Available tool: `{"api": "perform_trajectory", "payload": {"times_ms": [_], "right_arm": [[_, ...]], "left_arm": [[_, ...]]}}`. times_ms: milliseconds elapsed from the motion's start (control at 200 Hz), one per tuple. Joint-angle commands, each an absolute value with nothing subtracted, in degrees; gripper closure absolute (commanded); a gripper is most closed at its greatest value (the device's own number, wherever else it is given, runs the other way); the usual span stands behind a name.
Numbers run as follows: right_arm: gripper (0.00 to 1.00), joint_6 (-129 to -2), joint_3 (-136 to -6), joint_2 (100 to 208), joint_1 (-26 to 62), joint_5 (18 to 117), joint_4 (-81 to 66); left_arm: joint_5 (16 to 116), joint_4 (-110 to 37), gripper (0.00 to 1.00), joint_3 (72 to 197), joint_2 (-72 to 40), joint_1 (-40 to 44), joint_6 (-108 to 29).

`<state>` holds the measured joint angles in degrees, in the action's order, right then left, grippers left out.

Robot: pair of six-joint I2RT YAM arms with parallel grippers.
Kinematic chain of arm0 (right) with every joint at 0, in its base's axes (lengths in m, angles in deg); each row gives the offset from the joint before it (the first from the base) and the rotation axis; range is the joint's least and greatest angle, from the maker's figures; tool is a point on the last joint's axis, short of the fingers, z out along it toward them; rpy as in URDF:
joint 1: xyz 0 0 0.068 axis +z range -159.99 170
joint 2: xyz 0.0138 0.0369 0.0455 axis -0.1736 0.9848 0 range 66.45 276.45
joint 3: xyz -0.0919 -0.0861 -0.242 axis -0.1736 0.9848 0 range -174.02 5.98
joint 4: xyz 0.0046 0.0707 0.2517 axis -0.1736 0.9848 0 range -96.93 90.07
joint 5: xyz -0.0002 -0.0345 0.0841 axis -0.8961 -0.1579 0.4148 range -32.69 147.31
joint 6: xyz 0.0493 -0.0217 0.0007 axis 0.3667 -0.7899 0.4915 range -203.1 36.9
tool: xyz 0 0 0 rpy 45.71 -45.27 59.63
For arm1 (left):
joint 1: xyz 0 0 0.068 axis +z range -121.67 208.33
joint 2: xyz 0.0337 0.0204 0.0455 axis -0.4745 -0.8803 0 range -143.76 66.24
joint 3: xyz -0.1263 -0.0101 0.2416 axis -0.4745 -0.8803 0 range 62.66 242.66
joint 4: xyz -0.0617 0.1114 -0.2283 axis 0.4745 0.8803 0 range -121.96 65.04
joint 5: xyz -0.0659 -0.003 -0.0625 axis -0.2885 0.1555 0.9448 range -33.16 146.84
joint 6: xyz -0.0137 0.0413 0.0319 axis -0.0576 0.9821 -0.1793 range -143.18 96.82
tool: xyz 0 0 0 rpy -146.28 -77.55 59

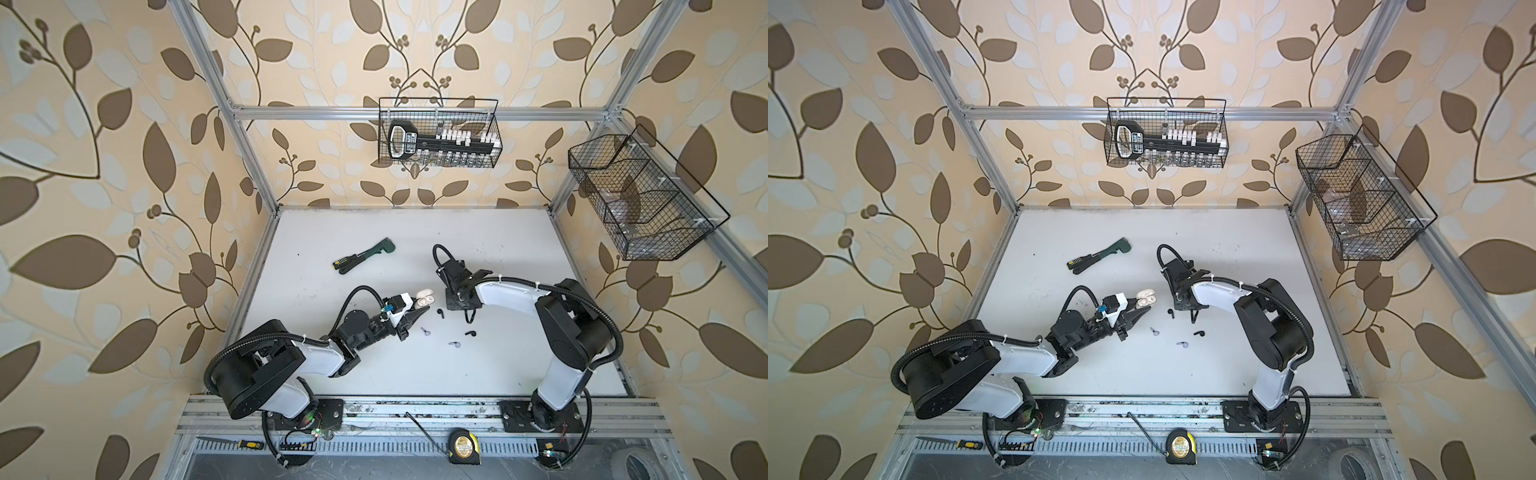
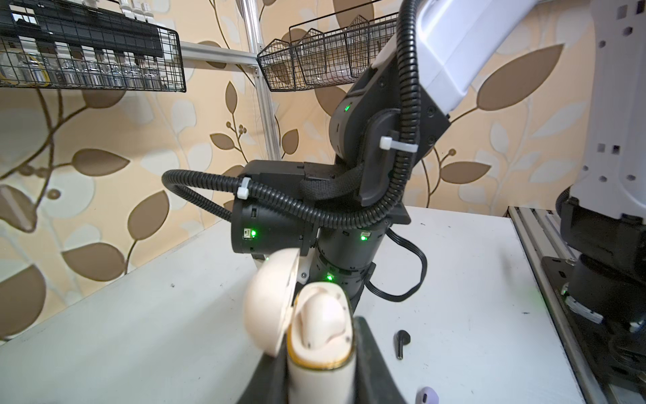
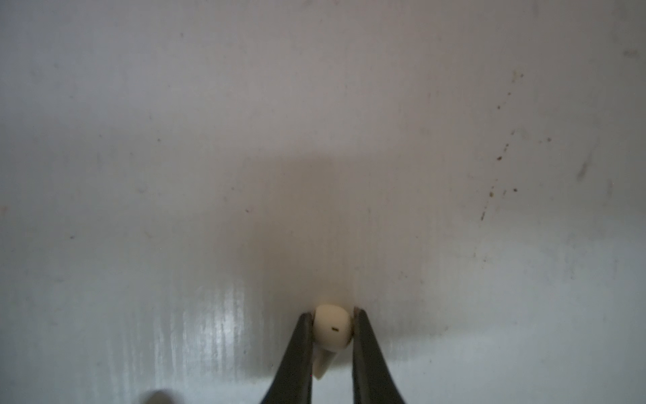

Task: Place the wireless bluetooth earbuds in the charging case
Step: 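Close the right gripper on the cream earbud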

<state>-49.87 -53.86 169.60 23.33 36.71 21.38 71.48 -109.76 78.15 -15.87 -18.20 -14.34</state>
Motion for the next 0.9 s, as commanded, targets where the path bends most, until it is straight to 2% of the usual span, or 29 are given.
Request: {"api": "perform_trajectory", "payload": {"times_ms": [0,480,895], "right_arm": [[0.87,-50.00,-52.12,173.16,23.73,38.08,25.54],[0.91,-49.27,-51.43,167.13,24.56,33.07,26.46],[0.91,-48.27,-50.17,160.64,26.73,29.21,26.64]], "left_arm": [[72.18,-113.55,1.00,78.35,-14.75,-18.52,-14.12],[68.59,-113.53,1.00,81.60,-20.93,-18.52,-28.79],[73.08,-113.57,1.00,86.23,-28.57,-18.43,-36.91]]}}
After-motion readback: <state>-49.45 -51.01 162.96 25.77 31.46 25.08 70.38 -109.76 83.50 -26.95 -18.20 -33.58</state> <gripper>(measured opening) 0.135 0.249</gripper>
